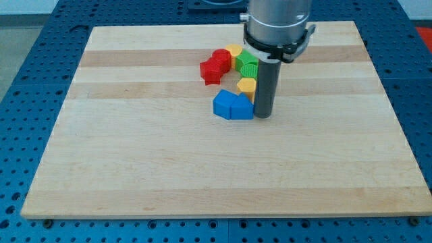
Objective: Separate the blue triangle and blue cube
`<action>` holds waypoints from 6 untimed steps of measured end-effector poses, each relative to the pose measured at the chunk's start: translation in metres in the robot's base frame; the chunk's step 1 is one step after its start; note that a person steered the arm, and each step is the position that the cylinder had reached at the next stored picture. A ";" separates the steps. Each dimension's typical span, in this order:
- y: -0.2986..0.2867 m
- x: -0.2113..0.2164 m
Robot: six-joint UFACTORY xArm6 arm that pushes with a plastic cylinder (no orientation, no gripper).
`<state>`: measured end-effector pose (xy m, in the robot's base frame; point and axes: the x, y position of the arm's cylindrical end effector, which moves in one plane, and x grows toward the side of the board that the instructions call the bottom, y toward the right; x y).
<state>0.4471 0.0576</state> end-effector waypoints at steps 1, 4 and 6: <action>-0.017 0.000; -0.064 -0.005; -0.066 -0.005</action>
<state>0.4421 -0.0080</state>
